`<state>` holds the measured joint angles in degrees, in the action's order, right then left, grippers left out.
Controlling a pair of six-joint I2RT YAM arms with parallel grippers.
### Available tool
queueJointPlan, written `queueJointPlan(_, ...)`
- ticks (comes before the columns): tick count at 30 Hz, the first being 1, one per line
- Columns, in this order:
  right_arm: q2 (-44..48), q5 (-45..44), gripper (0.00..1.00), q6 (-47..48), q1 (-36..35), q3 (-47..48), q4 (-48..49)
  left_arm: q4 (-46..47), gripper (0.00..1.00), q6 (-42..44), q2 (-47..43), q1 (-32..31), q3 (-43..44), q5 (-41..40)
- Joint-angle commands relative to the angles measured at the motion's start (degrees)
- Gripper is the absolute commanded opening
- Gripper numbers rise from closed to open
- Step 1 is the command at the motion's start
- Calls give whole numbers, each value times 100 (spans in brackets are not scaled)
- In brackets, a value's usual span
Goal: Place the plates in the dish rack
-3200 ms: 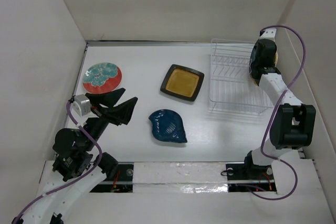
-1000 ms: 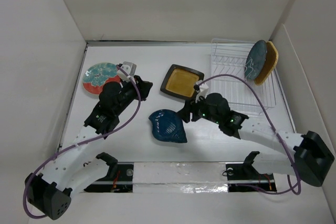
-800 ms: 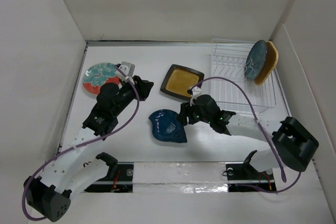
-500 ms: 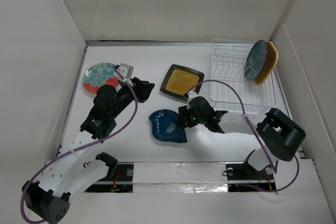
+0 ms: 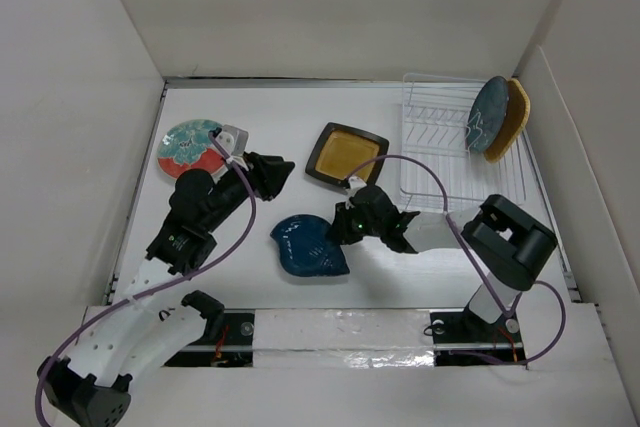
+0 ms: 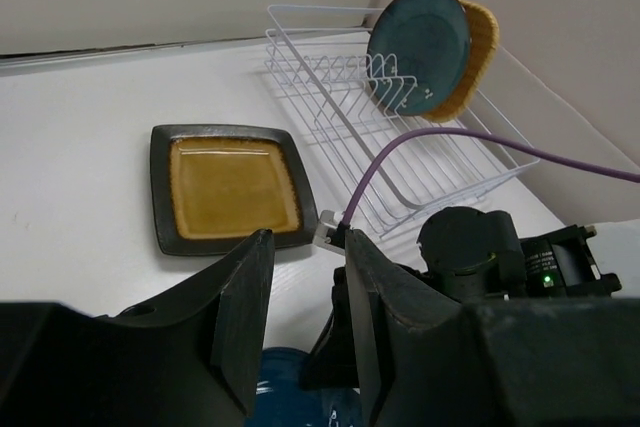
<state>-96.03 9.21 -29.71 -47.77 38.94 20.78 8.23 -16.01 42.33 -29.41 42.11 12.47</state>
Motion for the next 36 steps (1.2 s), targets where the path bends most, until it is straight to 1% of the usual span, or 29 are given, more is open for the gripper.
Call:
queueJointPlan(1,14,212,15,-175,-75,52,339,311,32,-51,-216,14,-36,28)
queueJointPlan(4,251,169,9,-201,-75,113,348,337,33,-69,-347,14,-53,141)
queueJointPlan(5,338,134,2,-201,-75,157,253,355,33,-86,-435,14,-62,150)
queueJointPlan(6,417,64,0,-201,-144,193,208,364,33,-78,-488,14,-80,116)
queueJointPlan(8,873,-85,0,-167,-197,315,103,320,34,-60,-593,14,-71,28)
queueJointPlan(9,875,-139,0,-140,-198,368,67,320,34,-60,-629,14,-71,19)
queueJointPlan(10,1136,-183,0,-114,-198,430,41,276,35,-60,-664,14,-71,19)
queueJointPlan(13,1577,-577,0,123,-128,807,-327,267,38,-60,-822,14,-106,54)
queueJointPlan(14,1866,-692,0,220,-40,939,-616,250,39,-51,-883,14,-115,54)
queueJointPlan(16,2140,-1217,0,562,135,1334,-925,206,41,-51,-936,14,-98,54)
queueJointPlan(17,2341,-1438,0,668,215,1475,-1257,197,42,-77,-989,14,-89,80)
queueJointPlan(18,2404,-1866,0,843,320,1772,-1443,188,42,-95,-1024,14,-71,211)
queueJointPlan(20,2545,-2334,0,1002,592,2073,-1934,188,45,-148,-1086,14,-27,387)
queueJointPlan(21,2684,-3006,0,1203,680,2196,-2050,179,46,-165,-1095,14,8,536)
queueJointPlan(22,2738,-3352,0,1318,768,2467,-2173,162,47,-192,-1112,14,34,589)
queueJointPlan(23,2756,-3704,0,1476,943,2626,-2479,153,48,-218,-1121,14,43,642)
queueJointPlan(24,2730,-4543,0,1791,1023,2784,-2586,144,48,-262,-1130,14,69,782)
queueJointPlan(26,2634,-5251,0,2178,1199,3215,-2710,126,49,-315,-1174,14,96,949)
queueJointPlan(27,2572,-5916,0,2572,1365,3347,-2719,144,50,-350,-1200,14,113,1098)
queueJointPlan(28,2406,-6192,0,2741,1462,3488,-2728,161,50,-359,-1218,14,122,1126)
queueJointPlan(30,2230,-6571,0,3031,1830,3918,-2719,135,51,-324,-1341,-47,131,987)
queueJointPlan(32,1905,-6704,0,3480,2042,4365,-2684,-14,51,-192,-1454,-275,175,802)
queueJointPlan(33,1782,-6905,0,3655,2157,4472,-2562,-32,51,-166,-1499,-276,184,749)
queueJointPlan(34,1650,-7011,0,4022,2410,4595,-2456,12,52,-183,-1543,-276,149,757)
queueJointPlan(36,1255,-7169,0,4341,2631,4902,-2158,65,52,-245,-1640,-276,131,879)
